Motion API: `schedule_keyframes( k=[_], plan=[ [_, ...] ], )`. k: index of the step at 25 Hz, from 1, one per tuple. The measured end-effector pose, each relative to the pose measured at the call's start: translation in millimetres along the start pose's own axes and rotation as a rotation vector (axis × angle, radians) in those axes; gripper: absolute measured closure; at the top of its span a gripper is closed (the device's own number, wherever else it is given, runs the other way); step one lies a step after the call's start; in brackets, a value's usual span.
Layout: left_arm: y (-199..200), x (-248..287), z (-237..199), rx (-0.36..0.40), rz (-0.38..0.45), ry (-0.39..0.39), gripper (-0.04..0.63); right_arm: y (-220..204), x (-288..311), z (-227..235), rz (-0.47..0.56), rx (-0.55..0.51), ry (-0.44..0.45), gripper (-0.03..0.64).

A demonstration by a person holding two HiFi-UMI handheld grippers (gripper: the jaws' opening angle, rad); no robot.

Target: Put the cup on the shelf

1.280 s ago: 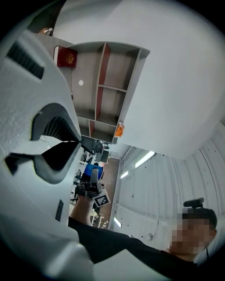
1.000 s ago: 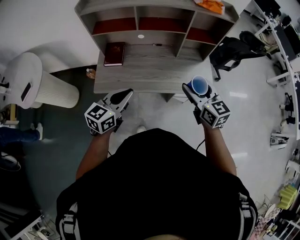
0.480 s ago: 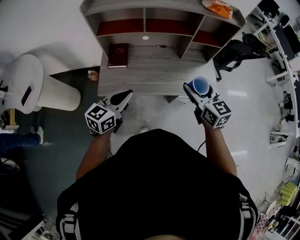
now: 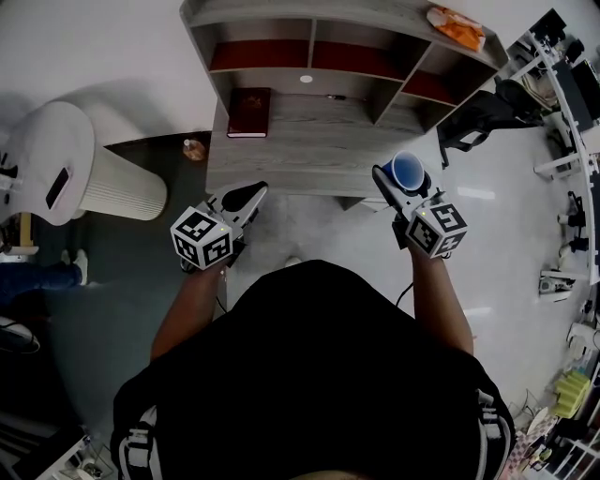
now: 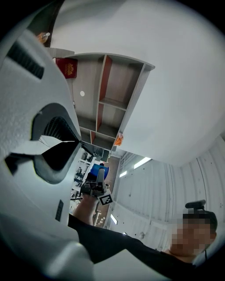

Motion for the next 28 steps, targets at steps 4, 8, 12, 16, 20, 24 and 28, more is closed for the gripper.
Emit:
schedule_keyframes(
  k=[4,8,12,16,20,24,28],
  plan=[
    [-1,-14,-11,-0.002,0.009,0.013,0.577,8,13,-10,-0.002,-0.017,0.013,0.31],
    [-5,-27,-21,-0.011,0.023,0.028,0.577,16,24,-22,-0.001,-0.037,0.024,0.31],
    [-9,-33,-24,-0.018,0.024,0.027,0.577,21,27,-33,0.001,-0.053,0.031,0.31],
    [-3,-39,-19,0.0,0.041,0.024,0.577,23,22,-35,0.004,-0.063,0.027,0.31],
    [-2,-49,-17,0.005,0.059,0.04,0.575,27,21,-38,0.019,-0.066,0.024,0.31],
    [-11,-52,-16,-0.011,0.046,0.048,0.577,26,22,-38,0.019,-0.067,0.028,0.31],
    [-14,-49,-17,-0.018,0.04,0.055,0.577,27,23,-32,0.023,-0.062,0.028,0.31]
  ],
)
Point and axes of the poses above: the fingertips, and each gripper's own axes: x forward along the fingers, z to its right, y out of its top, the point moved 4 cm from there along -x, backward along the fingers, and after that the axes turned 7 degrees about -z, right-handed, at the moved point
